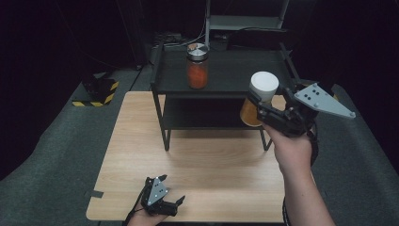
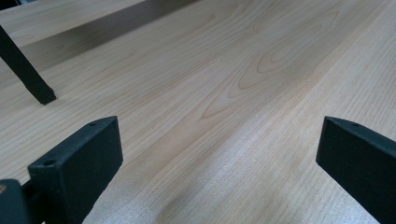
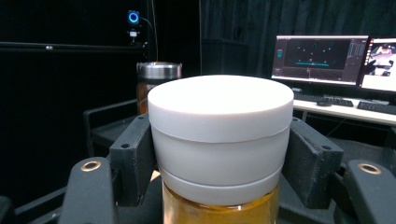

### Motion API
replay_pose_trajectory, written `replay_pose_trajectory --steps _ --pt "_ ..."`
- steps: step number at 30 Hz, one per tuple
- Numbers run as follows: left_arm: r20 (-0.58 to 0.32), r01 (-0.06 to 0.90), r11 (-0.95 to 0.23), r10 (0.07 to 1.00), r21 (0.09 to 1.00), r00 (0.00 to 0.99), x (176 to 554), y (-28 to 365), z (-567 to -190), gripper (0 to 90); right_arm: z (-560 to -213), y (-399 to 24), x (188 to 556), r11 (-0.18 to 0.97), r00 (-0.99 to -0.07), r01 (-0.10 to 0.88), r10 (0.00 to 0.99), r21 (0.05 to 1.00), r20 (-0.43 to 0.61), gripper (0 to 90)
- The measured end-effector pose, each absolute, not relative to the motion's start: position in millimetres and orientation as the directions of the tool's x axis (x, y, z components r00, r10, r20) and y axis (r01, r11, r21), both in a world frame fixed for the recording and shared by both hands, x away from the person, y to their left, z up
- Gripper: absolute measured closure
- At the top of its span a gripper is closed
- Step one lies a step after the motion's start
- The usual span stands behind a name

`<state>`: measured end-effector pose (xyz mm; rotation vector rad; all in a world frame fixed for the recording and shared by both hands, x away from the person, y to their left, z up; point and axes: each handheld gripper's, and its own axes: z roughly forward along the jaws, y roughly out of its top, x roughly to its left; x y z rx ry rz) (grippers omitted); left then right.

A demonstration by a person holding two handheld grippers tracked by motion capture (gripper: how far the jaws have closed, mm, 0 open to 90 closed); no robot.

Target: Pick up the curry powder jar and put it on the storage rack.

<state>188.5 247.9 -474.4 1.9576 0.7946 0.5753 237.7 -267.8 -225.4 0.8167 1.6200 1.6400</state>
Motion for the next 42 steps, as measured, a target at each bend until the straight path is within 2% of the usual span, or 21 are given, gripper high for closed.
replay_pose_trajectory --steps 18,31,42 --pt "0.083 0.303 -0.385 0.725 0.872 0.684 188.5 245.7 -472.9 0.8 -199.7 -244.3 269.1 0.004 -0.514 -0.061 0.857 0.998 -0.035 33.6" --pt "0.080 0.302 -0.384 0.723 0.872 0.687 188.3 246.6 -473.0 0.7 -197.9 -235.5 304.0 -0.057 -0.488 -0.061 0.872 0.996 0.020 33.6" --pt "0.074 0.301 -0.380 0.718 0.874 0.692 188.7 248.7 -473.1 0.7 -203.1 -222.0 326.0 -0.037 -0.471 -0.048 0.882 0.998 0.010 33.5"
